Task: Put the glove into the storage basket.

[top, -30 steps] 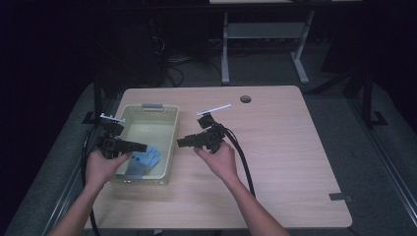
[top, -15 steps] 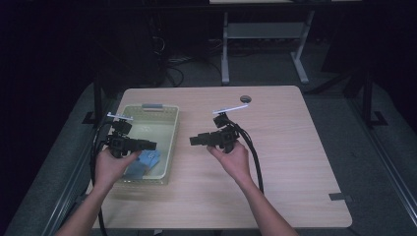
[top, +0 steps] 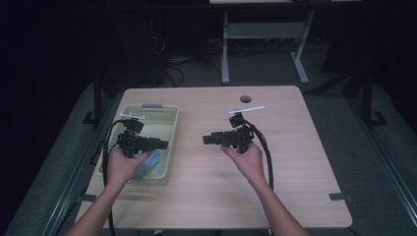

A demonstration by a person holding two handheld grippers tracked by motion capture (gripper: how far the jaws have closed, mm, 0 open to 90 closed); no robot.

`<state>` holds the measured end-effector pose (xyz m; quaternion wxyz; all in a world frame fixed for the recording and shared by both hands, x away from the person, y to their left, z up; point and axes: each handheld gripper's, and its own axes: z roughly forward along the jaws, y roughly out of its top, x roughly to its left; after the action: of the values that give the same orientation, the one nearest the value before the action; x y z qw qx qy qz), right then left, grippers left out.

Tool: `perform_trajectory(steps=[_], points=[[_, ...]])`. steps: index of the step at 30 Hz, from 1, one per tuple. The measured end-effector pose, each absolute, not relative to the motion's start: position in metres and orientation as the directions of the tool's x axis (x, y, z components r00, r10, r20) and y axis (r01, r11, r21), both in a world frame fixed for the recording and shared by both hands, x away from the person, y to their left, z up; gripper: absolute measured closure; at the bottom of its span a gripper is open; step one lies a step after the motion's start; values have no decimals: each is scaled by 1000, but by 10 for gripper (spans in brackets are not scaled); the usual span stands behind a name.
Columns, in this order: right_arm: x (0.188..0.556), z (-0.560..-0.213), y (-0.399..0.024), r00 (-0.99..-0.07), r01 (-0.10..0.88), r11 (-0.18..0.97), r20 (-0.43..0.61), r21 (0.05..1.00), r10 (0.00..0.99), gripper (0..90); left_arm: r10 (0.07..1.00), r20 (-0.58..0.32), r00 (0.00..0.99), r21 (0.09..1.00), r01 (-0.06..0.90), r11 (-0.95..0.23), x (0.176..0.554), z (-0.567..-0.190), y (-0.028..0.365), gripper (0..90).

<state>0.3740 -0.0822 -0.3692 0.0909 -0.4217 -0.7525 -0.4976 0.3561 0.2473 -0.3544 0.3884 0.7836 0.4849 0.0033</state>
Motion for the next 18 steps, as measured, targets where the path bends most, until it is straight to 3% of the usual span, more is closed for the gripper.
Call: perform_trajectory(steps=[18], points=[[367, -374, -126, -602, 735, 118, 564, 667, 565, 441, 732, -378, 567, 637, 733, -239, 350, -354, 210, 474]])
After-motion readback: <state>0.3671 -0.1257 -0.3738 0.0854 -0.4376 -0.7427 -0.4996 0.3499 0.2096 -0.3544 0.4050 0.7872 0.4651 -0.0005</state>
